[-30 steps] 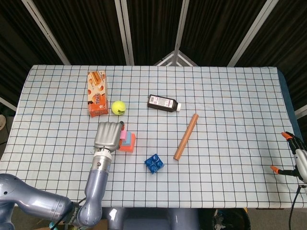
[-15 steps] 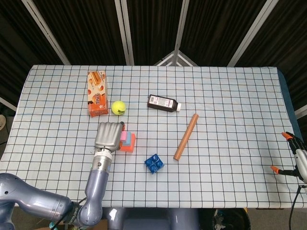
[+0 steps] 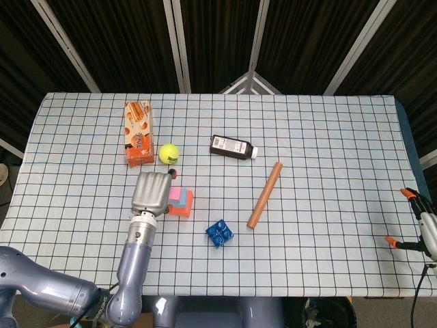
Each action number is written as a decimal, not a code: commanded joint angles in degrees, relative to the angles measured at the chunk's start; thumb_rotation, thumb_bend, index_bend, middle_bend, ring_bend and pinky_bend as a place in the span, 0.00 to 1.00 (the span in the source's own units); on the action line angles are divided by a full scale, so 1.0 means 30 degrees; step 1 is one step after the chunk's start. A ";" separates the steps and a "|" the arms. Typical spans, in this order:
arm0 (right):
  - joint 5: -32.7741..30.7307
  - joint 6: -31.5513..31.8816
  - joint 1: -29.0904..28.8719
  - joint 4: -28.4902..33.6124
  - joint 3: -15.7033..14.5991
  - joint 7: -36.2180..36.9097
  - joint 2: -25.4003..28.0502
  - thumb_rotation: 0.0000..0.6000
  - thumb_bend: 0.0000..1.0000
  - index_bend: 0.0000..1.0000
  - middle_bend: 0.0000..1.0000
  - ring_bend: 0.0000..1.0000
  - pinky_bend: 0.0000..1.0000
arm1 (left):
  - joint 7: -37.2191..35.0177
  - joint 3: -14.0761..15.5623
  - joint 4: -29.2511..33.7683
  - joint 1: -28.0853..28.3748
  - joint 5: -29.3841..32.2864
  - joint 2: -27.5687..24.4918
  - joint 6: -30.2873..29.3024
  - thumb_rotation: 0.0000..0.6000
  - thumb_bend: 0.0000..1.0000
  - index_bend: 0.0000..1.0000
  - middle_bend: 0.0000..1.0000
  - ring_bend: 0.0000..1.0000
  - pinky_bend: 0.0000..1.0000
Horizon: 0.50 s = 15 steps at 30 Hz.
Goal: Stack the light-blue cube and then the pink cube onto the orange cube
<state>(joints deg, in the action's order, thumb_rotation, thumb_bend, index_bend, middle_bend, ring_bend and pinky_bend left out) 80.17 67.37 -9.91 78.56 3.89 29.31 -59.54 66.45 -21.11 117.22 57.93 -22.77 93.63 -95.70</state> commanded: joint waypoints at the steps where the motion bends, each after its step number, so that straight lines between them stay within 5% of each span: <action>1: 0.0015 -0.0033 -0.0008 0.0024 -0.0021 -0.0012 0.0010 1.00 0.07 0.00 0.04 0.03 0.12 | -0.0068 0.0032 0.0375 -0.0168 -0.0257 -0.0362 -0.0286 1.00 0.19 0.14 0.77 0.76 0.88; 5: 0.0035 -0.0045 -0.0016 0.0089 -0.0036 -0.0046 0.0039 1.00 0.07 0.00 0.04 0.03 0.12 | -0.0093 0.0153 0.0925 -0.0384 -0.0372 -0.0923 -0.0312 1.00 0.19 0.07 0.76 0.75 0.87; 10: 0.0021 0.0044 0.0038 0.0106 -0.0025 0.0025 0.0086 1.00 0.07 0.00 0.04 0.03 0.12 | -0.1310 0.0708 0.3545 -0.1776 -0.1672 -0.3089 -0.0793 1.00 0.19 0.12 0.71 0.70 0.83; 11: 0.0018 0.0131 0.0078 0.0128 -0.0004 0.0093 0.0121 1.00 0.07 0.00 0.04 0.03 0.12 | -0.2501 0.1764 0.5481 -0.3423 -0.2981 -0.4744 -0.1832 1.00 0.19 0.18 0.68 0.66 0.80; 14: 0.0192 0.0377 0.0159 0.0325 -0.0058 -0.0107 0.0200 1.00 0.07 0.00 0.04 0.03 0.12 | -0.6452 0.5802 0.5924 -0.6441 -0.7767 -0.7990 -0.0006 1.00 0.19 0.27 0.55 0.49 0.61; 15: 0.0203 0.0437 0.0183 0.0385 -0.0062 -0.0191 0.0209 1.00 0.07 0.00 0.04 0.03 0.12 | -0.7313 0.6454 0.5924 -0.6937 -0.8710 -0.8577 0.0358 1.00 0.19 0.27 0.51 0.45 0.56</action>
<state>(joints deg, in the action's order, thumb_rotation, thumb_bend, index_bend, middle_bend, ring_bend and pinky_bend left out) 80.64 68.46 -9.47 79.49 3.75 29.00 -58.99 57.82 -14.06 132.60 48.03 -33.85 78.71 -98.90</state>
